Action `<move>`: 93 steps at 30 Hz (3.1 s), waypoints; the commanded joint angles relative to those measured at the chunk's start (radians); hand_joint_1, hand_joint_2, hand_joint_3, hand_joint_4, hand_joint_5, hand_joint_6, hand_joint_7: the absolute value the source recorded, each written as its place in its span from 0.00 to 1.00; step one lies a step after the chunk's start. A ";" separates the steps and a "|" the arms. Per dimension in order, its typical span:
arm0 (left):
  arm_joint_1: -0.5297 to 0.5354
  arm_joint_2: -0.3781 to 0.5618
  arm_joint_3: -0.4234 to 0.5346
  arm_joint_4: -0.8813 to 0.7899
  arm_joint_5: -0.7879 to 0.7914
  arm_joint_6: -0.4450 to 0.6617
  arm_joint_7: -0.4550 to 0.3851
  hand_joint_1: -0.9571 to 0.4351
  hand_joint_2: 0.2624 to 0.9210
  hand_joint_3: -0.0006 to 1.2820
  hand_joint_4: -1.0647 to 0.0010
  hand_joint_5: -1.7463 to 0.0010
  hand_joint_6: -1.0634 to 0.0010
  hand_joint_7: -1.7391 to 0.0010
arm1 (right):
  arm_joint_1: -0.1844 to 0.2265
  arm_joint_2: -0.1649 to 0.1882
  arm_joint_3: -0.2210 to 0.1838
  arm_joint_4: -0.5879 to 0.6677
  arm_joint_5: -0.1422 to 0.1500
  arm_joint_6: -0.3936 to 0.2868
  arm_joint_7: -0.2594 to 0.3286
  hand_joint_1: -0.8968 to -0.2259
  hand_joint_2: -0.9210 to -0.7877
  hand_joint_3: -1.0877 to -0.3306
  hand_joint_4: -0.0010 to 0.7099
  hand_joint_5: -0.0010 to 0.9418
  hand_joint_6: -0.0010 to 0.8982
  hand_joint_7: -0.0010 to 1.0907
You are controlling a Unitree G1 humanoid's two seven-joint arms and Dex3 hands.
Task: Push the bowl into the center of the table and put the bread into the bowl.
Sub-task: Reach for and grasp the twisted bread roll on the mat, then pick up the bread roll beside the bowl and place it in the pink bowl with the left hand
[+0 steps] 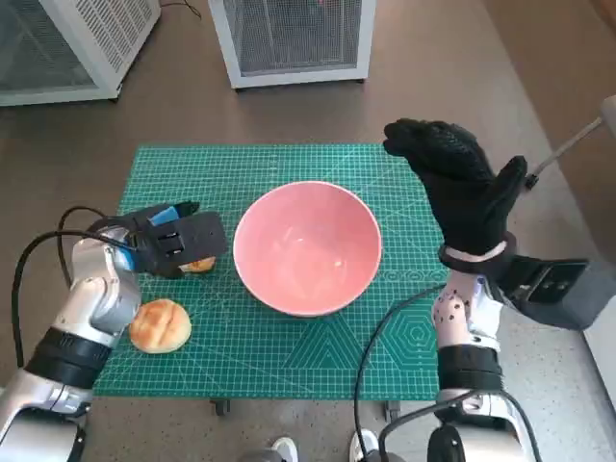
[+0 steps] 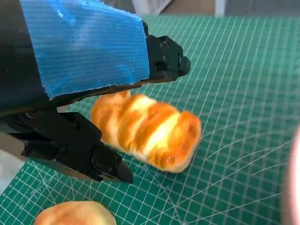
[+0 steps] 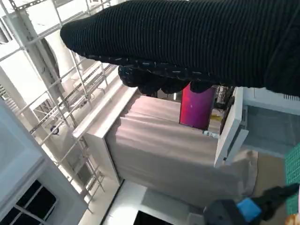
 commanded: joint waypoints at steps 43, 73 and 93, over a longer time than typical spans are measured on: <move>-0.061 0.015 0.046 0.213 0.023 -0.341 0.352 0.69 1.00 0.12 0.50 0.25 0.44 0.29 | 0.089 -0.005 0.009 -0.104 0.013 0.047 -0.017 0.44 0.00 0.56 0.32 0.00 0.39 0.00; 0.106 -0.111 0.186 -0.736 0.031 -0.359 0.326 0.69 1.00 0.05 0.38 0.32 0.39 0.34 | 0.079 -0.010 0.002 -0.076 0.024 0.063 0.002 0.41 0.00 0.59 0.31 0.00 0.40 0.00; 0.049 -0.243 0.071 -0.523 0.070 -0.434 0.263 0.69 1.00 0.05 0.33 0.34 0.41 0.34 | 0.091 -0.019 -0.002 -0.090 0.034 0.061 0.012 0.45 0.00 0.59 0.32 0.00 0.40 0.01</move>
